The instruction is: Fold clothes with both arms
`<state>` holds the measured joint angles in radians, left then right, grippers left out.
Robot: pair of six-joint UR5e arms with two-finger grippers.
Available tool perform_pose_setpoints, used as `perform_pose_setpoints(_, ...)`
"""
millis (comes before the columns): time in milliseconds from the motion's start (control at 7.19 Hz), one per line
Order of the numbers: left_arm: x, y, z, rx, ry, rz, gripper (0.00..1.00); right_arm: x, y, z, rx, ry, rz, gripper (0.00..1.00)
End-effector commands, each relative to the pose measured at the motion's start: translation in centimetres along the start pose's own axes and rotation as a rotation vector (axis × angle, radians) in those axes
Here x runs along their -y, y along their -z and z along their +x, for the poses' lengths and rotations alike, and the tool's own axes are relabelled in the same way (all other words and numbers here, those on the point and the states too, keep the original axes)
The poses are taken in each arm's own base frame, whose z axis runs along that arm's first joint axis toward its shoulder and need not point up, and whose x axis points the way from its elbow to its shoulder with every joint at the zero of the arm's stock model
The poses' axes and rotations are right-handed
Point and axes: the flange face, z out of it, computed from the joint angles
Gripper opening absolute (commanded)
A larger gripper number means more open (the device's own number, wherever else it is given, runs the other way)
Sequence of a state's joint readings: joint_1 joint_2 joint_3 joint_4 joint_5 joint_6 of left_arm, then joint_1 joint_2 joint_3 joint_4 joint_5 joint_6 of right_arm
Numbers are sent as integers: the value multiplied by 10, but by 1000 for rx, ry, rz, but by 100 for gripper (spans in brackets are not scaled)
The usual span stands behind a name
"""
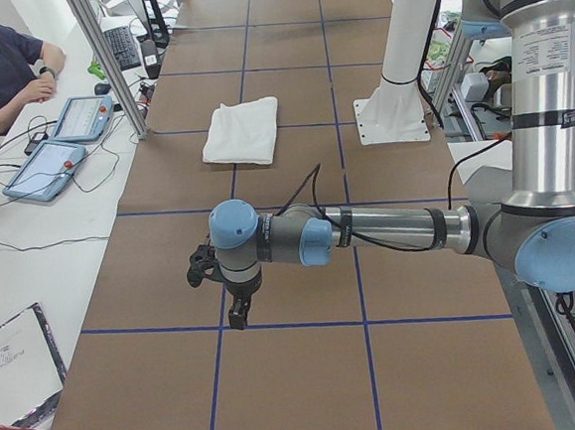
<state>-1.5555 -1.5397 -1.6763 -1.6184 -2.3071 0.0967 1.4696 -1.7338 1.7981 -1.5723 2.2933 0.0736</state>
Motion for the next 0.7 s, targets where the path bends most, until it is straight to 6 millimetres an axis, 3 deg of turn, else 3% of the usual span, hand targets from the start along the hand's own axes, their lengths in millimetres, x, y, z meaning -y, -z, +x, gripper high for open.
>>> perform_pose_setpoints(0, -5, -2, -1, -2, 7, -3, 100, -1, 0, 0, 0, -1, -1, 100)
perform_pose_setpoints(557, -3, 7, 9, -1, -11, 14, 100, -4, -2, 2, 0, -4, -4, 100)
